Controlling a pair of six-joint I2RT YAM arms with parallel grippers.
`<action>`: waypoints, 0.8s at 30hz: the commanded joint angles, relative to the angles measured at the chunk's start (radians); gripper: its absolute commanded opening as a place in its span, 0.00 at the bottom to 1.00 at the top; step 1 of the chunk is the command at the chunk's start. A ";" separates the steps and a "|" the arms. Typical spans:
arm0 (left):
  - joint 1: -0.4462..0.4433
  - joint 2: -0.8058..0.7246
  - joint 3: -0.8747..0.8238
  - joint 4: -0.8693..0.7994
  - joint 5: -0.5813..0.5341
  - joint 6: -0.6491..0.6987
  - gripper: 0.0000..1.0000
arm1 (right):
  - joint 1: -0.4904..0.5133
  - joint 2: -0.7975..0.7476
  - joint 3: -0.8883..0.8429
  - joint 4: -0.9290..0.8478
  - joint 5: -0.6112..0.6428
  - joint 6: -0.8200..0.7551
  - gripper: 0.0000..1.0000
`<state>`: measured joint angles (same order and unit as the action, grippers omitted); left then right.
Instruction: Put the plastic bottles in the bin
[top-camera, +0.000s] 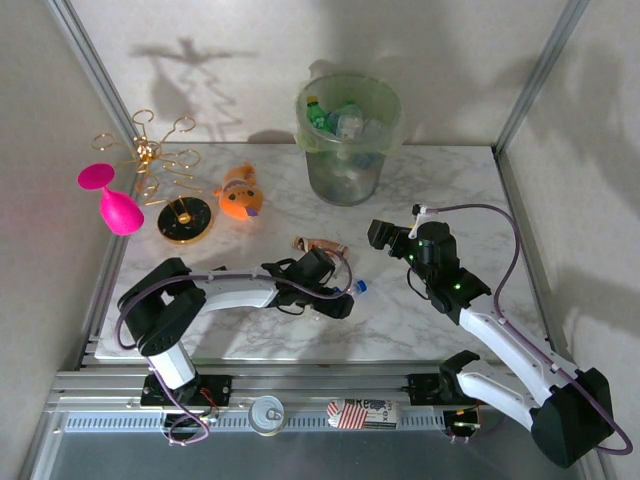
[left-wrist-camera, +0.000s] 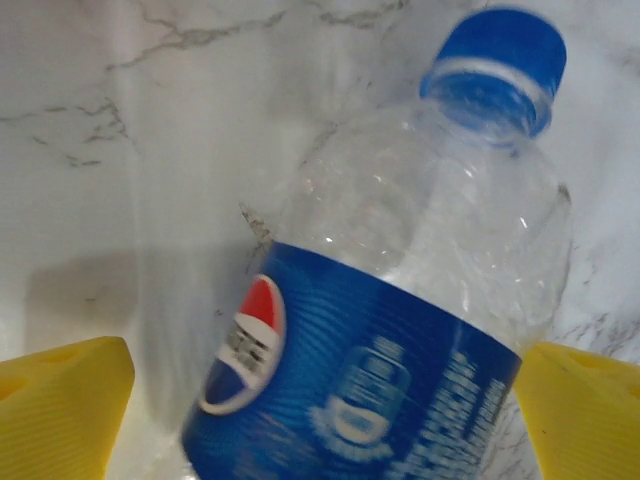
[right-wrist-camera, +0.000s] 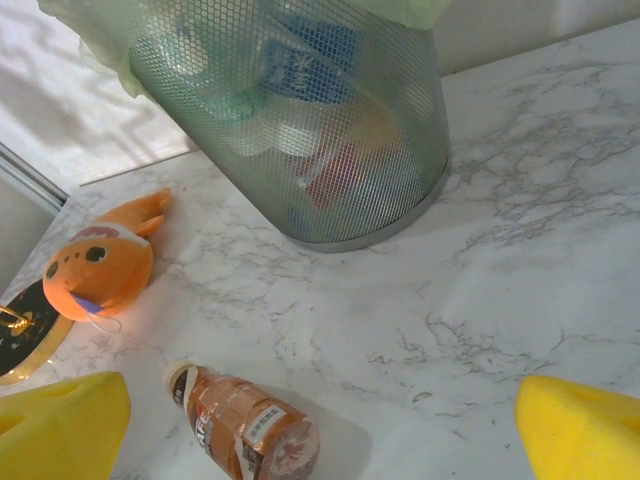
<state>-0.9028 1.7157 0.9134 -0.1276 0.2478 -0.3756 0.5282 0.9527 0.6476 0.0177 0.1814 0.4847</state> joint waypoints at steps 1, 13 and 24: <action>-0.014 0.036 0.042 -0.046 -0.043 0.048 0.92 | 0.006 -0.013 -0.004 0.001 0.031 -0.010 0.99; -0.033 0.037 0.061 -0.036 -0.090 0.057 0.56 | 0.004 -0.024 -0.023 0.001 0.042 -0.005 0.99; -0.035 -0.080 0.058 -0.008 -0.121 0.031 0.34 | -0.011 -0.049 -0.058 0.008 0.042 0.024 0.99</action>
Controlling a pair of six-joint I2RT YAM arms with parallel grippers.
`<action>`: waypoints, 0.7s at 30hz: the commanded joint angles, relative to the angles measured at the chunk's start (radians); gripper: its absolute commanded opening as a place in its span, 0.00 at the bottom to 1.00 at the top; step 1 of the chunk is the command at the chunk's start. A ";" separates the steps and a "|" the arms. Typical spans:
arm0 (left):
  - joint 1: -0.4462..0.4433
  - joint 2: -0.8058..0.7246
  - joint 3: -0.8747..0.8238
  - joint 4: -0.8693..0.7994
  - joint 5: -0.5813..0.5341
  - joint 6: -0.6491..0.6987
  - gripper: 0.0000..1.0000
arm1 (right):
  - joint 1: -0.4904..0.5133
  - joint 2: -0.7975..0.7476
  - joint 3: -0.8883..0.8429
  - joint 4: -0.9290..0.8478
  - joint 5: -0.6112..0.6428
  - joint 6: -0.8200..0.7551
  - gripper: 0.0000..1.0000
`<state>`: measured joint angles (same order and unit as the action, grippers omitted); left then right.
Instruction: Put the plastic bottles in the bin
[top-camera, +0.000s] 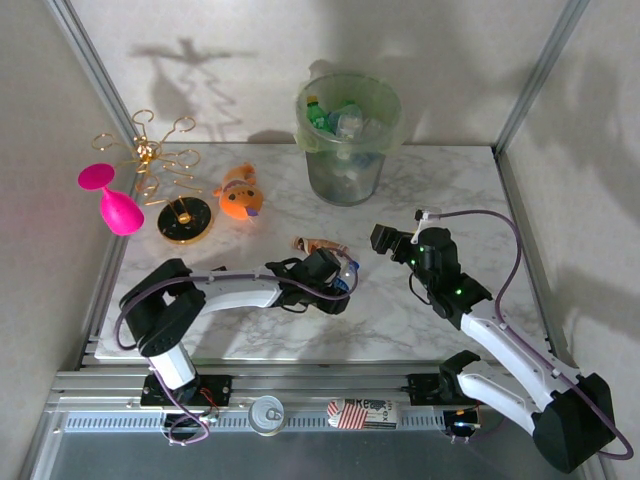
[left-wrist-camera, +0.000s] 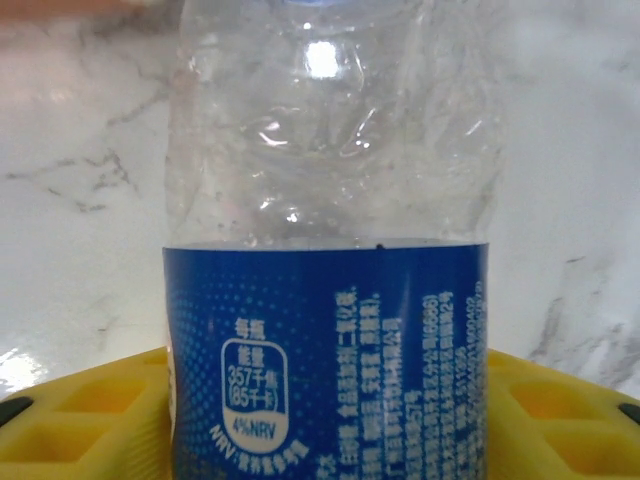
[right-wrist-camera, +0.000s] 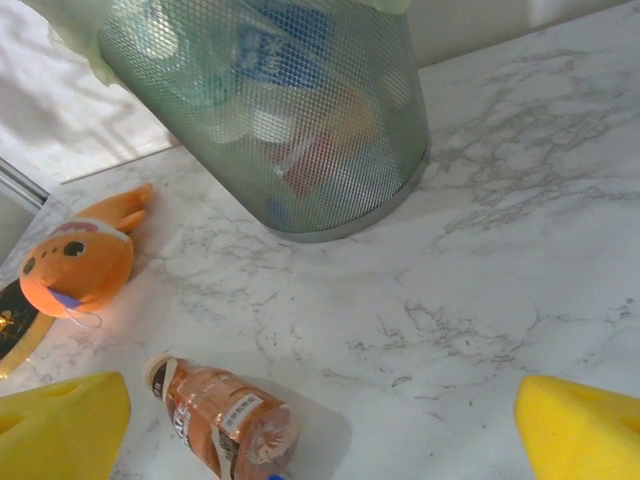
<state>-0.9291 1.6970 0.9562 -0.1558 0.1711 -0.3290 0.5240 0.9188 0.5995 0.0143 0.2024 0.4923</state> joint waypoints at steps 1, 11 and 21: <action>-0.007 -0.077 0.016 0.022 -0.056 -0.020 0.32 | -0.010 -0.015 -0.011 0.008 0.024 0.019 0.99; 0.009 -0.258 0.038 0.065 -0.209 -0.066 0.23 | -0.053 -0.025 -0.055 0.013 0.048 0.051 0.99; 0.057 -0.316 0.201 0.147 -0.253 -0.039 0.23 | -0.059 -0.017 -0.104 0.105 -0.042 0.037 0.99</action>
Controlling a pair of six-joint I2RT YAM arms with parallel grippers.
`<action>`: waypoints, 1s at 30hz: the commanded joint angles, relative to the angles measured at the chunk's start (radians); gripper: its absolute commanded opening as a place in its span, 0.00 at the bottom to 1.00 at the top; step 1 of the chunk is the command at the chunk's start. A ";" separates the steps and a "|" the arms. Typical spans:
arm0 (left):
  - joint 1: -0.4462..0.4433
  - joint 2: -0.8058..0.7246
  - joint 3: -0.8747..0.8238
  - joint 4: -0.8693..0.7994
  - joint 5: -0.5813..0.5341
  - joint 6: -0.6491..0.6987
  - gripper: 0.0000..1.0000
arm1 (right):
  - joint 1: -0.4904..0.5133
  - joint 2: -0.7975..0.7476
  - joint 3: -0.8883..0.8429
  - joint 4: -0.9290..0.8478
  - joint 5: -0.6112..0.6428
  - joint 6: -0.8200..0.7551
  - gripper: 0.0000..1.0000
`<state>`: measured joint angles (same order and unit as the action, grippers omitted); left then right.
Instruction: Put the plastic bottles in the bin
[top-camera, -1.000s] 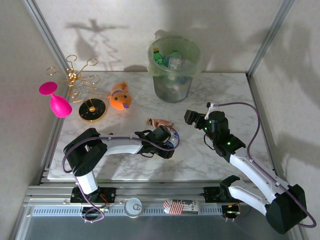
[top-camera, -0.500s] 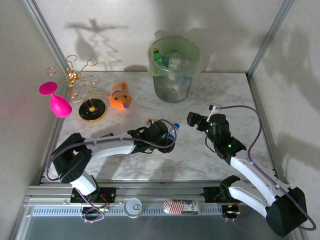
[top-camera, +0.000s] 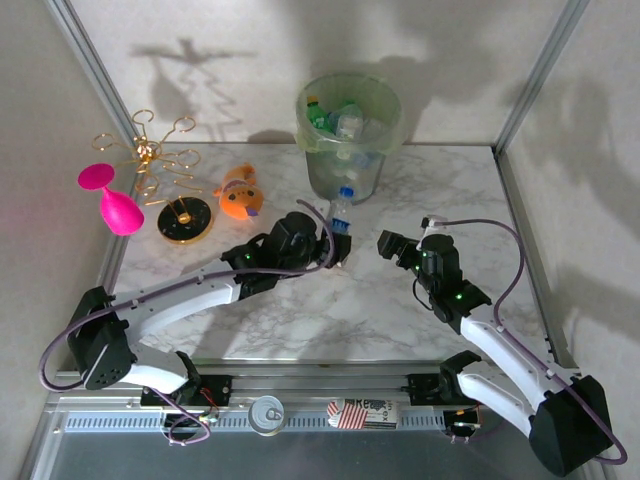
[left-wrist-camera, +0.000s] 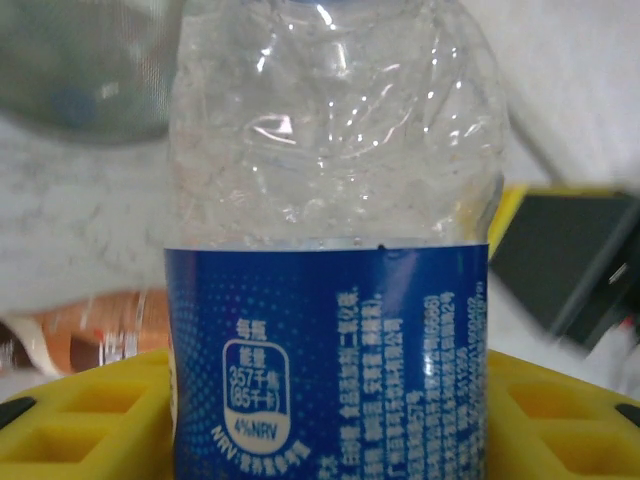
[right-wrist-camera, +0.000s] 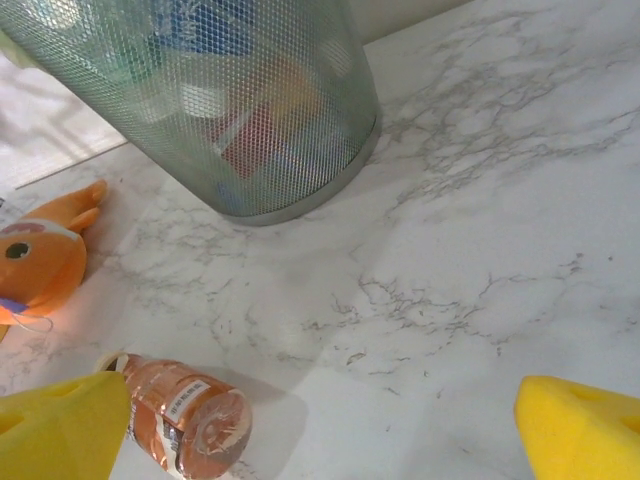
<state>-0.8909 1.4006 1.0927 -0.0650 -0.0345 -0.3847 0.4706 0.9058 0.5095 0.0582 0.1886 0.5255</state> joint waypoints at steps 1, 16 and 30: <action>0.031 -0.012 0.092 0.062 -0.046 0.027 0.22 | -0.005 -0.003 -0.018 0.072 -0.036 0.004 0.99; 0.311 0.450 0.838 -0.209 0.017 0.129 0.21 | -0.006 -0.029 -0.067 0.147 -0.134 0.023 0.99; 0.395 0.854 1.393 -0.361 0.062 0.213 0.26 | -0.006 -0.104 -0.100 0.111 -0.099 0.042 0.99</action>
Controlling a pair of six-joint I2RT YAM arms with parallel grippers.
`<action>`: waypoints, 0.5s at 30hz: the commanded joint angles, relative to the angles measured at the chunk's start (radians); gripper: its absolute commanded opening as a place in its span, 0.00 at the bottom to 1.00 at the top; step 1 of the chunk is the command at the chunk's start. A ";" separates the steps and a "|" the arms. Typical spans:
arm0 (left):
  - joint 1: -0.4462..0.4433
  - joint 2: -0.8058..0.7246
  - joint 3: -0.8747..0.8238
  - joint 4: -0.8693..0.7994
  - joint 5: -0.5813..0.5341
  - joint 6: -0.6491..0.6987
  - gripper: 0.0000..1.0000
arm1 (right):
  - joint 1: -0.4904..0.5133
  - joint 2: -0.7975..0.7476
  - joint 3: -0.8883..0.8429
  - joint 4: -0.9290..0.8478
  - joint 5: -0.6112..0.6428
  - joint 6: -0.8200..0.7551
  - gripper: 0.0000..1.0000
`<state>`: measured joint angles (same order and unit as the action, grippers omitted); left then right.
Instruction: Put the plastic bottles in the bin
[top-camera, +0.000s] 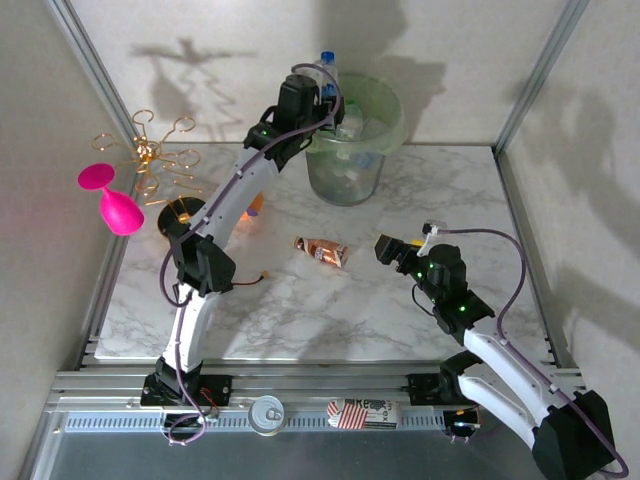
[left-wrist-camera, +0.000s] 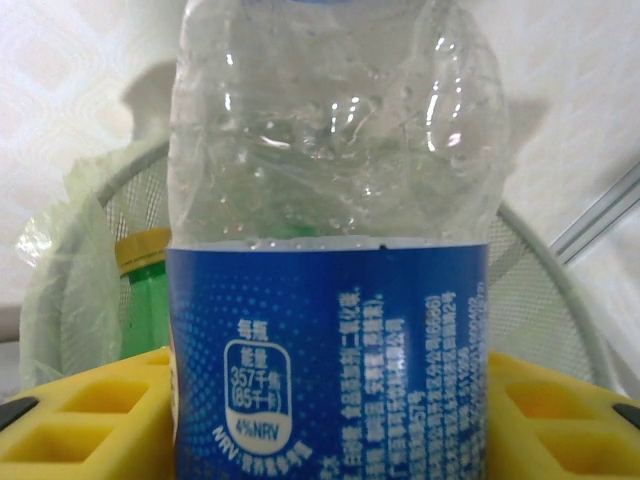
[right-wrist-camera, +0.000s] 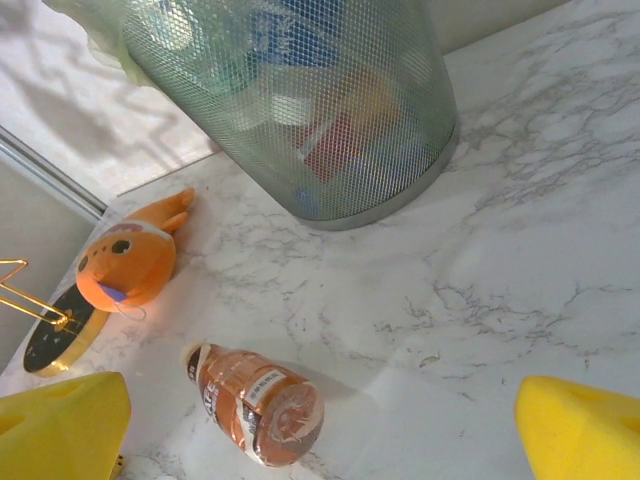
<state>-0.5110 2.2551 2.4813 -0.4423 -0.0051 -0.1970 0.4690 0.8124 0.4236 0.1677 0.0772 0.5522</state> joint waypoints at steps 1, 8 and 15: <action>0.017 0.003 0.002 0.029 0.041 0.024 0.27 | -0.004 -0.010 -0.013 0.000 0.012 0.017 0.99; 0.019 0.023 0.003 0.059 0.051 0.009 0.72 | -0.004 -0.016 -0.010 -0.016 0.000 0.032 0.99; 0.019 -0.017 0.002 0.057 0.055 0.002 1.00 | -0.004 -0.034 -0.008 -0.024 -0.001 0.040 0.99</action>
<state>-0.4957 2.2681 2.4794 -0.4160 0.0311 -0.1944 0.4690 0.7921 0.4221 0.1524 0.0772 0.5774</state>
